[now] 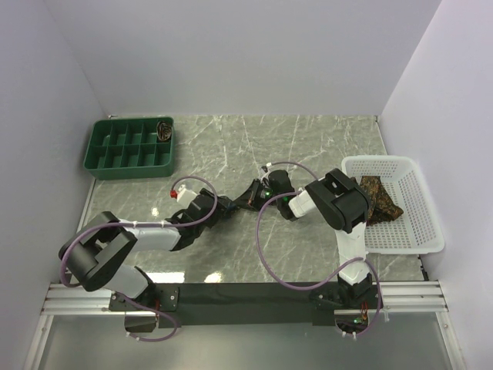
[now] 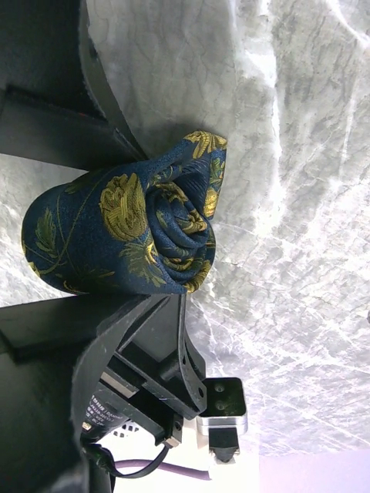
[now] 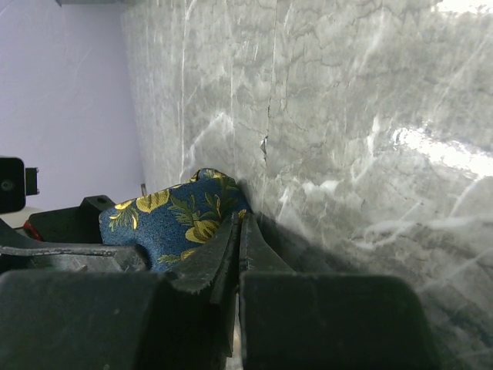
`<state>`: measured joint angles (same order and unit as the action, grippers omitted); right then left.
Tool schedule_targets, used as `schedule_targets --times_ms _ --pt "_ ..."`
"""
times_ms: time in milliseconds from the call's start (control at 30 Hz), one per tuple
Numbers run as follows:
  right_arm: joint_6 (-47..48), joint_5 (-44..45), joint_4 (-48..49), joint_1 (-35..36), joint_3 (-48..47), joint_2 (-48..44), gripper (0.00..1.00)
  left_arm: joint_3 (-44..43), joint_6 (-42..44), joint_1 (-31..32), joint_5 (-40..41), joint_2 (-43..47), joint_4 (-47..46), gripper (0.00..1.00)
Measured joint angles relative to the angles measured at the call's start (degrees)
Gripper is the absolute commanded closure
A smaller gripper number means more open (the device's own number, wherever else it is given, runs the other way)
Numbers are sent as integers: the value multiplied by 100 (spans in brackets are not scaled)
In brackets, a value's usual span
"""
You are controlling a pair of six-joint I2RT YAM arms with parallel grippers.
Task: Roll the ties
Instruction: Place the rolled tie into the container
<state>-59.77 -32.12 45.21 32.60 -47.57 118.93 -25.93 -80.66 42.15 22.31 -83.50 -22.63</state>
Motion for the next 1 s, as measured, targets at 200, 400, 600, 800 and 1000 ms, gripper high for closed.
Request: schedule_targets --times_ms 200,400,600,800,1000 --pt "-7 90 7 4 2 0 100 -109 79 -2 -39 -96 22 68" --pt "44 201 -164 7 2 -116 66 -393 404 -7 -44 -109 422 99" --pt "560 737 -1211 -26 -7 -881 35 -986 1325 -37 -11 -13 1110 99" --pt "1408 1185 -3034 13 -190 -2186 23 -2002 2398 -330 -219 -74 2223 99" --pt "2170 1587 -4216 63 -295 -3705 17 -3141 3637 -890 -675 -208 3220 99"
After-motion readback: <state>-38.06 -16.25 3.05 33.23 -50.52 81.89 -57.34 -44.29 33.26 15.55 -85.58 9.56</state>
